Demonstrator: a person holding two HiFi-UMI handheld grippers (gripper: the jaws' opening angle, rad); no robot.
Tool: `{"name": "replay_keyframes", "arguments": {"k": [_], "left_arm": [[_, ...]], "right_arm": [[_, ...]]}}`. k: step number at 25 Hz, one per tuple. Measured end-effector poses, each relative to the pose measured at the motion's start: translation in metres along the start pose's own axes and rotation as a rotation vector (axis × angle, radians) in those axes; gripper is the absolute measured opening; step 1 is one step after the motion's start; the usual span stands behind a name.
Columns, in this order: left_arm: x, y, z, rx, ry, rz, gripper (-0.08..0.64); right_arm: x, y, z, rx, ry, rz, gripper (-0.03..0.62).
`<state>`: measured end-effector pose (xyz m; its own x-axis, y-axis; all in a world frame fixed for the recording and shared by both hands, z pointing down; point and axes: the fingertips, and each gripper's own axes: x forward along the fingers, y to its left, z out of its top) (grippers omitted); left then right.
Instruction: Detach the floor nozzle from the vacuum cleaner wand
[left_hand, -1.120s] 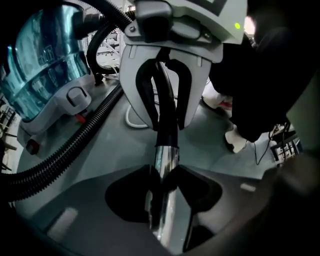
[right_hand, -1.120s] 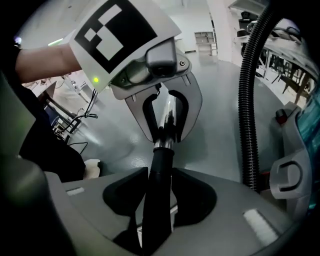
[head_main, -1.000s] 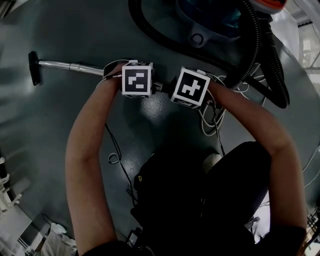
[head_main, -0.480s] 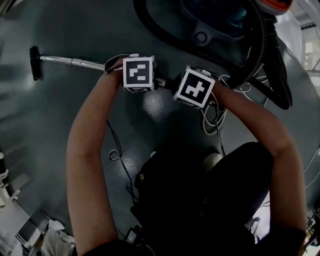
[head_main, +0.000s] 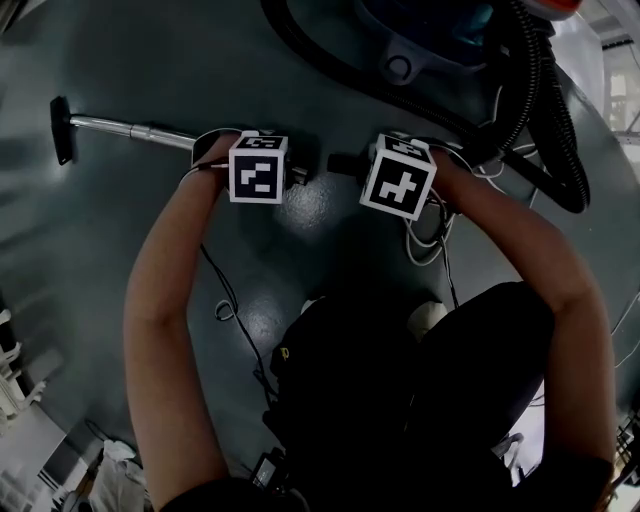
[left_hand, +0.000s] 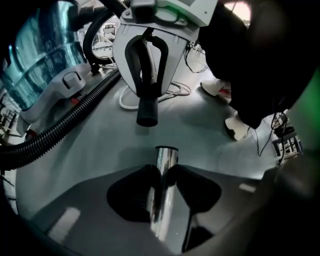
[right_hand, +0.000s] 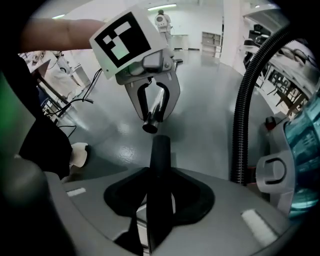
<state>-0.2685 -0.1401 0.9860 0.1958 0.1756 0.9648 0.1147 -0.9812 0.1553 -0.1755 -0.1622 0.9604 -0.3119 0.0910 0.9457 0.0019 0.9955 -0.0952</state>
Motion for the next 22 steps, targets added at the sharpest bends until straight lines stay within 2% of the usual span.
{"name": "replay_keyframes", "arguments": {"k": [5, 11, 22], "left_arm": [[-0.001, 0.013, -0.006, -0.042, -0.014, 0.052, 0.161], [0.002, 0.023, -0.009, -0.064, -0.029, 0.106, 0.164], [0.012, 0.044, -0.020, -0.118, -0.044, 0.248, 0.169]], "right_arm": [[0.011, 0.006, -0.020, -0.024, 0.068, 0.007, 0.132], [0.013, 0.000, -0.023, -0.036, 0.067, -0.020, 0.133], [0.026, -0.025, -0.040, -0.101, 0.109, -0.148, 0.135]]}}
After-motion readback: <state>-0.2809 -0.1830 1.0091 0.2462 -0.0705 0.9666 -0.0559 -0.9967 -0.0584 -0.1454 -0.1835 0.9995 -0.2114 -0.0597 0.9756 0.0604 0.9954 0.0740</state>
